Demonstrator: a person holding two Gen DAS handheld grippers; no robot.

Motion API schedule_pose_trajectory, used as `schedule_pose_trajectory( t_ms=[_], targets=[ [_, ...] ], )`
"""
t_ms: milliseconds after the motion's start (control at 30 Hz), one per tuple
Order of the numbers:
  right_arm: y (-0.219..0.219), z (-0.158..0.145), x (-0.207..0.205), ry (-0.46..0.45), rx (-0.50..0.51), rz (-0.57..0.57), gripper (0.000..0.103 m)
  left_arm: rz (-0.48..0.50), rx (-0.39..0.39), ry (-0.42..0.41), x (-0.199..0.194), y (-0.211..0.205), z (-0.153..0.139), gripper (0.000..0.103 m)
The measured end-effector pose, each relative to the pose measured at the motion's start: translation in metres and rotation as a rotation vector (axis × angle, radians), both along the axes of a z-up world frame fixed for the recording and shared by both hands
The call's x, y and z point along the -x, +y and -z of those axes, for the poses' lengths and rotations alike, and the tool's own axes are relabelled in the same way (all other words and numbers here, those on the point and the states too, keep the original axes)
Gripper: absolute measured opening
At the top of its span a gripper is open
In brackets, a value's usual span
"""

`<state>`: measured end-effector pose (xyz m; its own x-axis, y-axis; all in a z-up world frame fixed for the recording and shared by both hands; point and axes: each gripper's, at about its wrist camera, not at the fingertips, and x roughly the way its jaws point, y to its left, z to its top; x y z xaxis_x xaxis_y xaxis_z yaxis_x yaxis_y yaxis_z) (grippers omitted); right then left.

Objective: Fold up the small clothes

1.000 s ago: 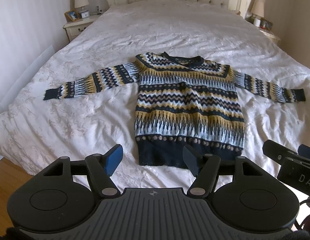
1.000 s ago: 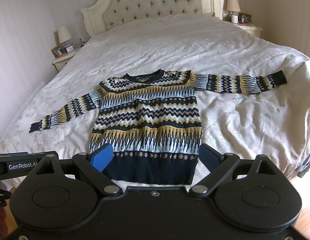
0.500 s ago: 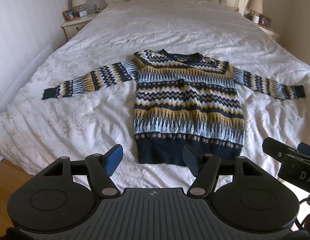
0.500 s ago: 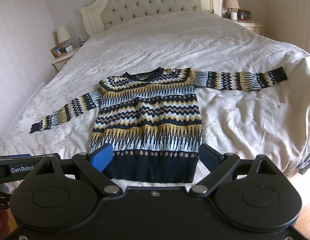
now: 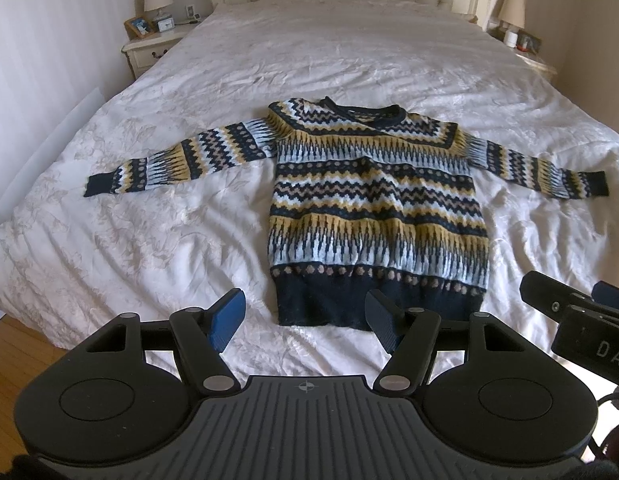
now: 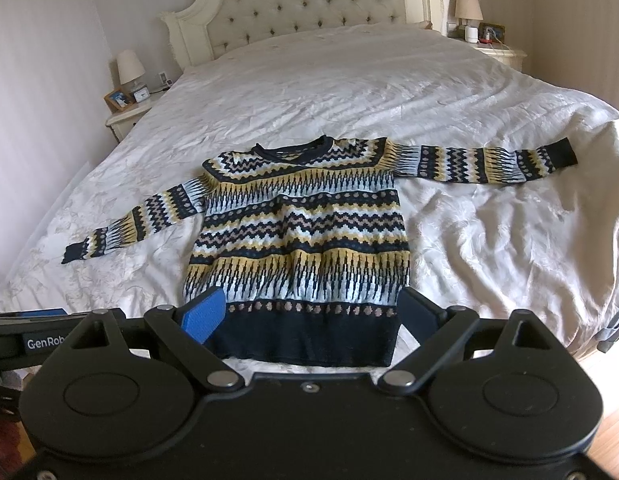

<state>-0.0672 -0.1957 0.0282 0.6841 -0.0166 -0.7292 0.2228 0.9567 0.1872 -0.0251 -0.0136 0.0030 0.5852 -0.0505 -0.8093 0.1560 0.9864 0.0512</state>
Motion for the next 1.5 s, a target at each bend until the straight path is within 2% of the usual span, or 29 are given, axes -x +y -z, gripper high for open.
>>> schedule_pose_trajectory(
  t_ms=[1233,1400,1500],
  targets=[
    [0.013,-0.003,0.001,0.003,-0.013,-0.019,0.093,-0.003,0.008,0.020,0.010,0.008,0.004,0.065],
    [0.011,0.002,-0.004,0.012,-0.031,-0.030,0.093,-0.011,0.022,0.040,-0.004,0.012,0.005,0.062],
    [0.007,0.007,-0.014,0.019,-0.031,-0.032,0.090,-0.011,0.030,0.064,-0.014,0.012,0.010,0.056]
  ],
)
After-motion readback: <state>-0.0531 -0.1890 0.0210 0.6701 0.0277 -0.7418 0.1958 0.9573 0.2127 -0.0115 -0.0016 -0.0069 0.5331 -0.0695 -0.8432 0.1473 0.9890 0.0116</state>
